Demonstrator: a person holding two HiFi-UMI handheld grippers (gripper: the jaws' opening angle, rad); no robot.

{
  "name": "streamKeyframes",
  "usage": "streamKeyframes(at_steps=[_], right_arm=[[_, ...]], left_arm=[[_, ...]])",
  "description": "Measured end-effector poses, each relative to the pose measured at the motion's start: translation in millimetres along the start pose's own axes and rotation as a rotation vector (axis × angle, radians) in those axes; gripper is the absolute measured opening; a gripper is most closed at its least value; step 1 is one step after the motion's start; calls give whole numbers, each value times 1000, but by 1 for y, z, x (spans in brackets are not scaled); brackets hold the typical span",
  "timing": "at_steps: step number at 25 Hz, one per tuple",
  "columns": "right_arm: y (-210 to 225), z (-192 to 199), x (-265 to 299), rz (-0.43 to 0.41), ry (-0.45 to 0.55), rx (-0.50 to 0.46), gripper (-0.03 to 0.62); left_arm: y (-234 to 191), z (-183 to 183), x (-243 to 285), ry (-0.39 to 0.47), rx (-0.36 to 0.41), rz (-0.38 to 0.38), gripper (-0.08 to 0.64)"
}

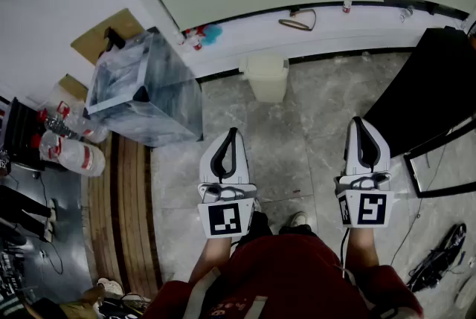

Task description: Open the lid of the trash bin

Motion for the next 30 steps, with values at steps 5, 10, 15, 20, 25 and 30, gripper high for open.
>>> streamKeyframes(at_steps=[5,10,15,20,25,30], right_arm=[[-47,-12,25,4,-2,-5,-1],[-84,-24,54,22,7,26,0],[-126,-31,84,40,16,19,0],[-157,-36,103,60,9,28,0],[-176,-41,117,66,-14,21,0],[-185,-43,127,72,-37,4,0]], left_arm=[[-53,6,3,0,-4,13,6],[-104,13,12,8,-7,28,6],[-153,24,22,26,-12,39,6],[-193,27,29,37,-9,60,5],[-220,30,36,29,-20,78,6],[-231,33,43,27,-29,102,5]])
Point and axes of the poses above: the fingertips, and each gripper's own axes: x forward along the fingers, y to its right, z out of its underside, the point moved 9 cm from there along -x, backward along the fingers, and after that the axes turned 12 degrees about -y, right-handed, at the moved point
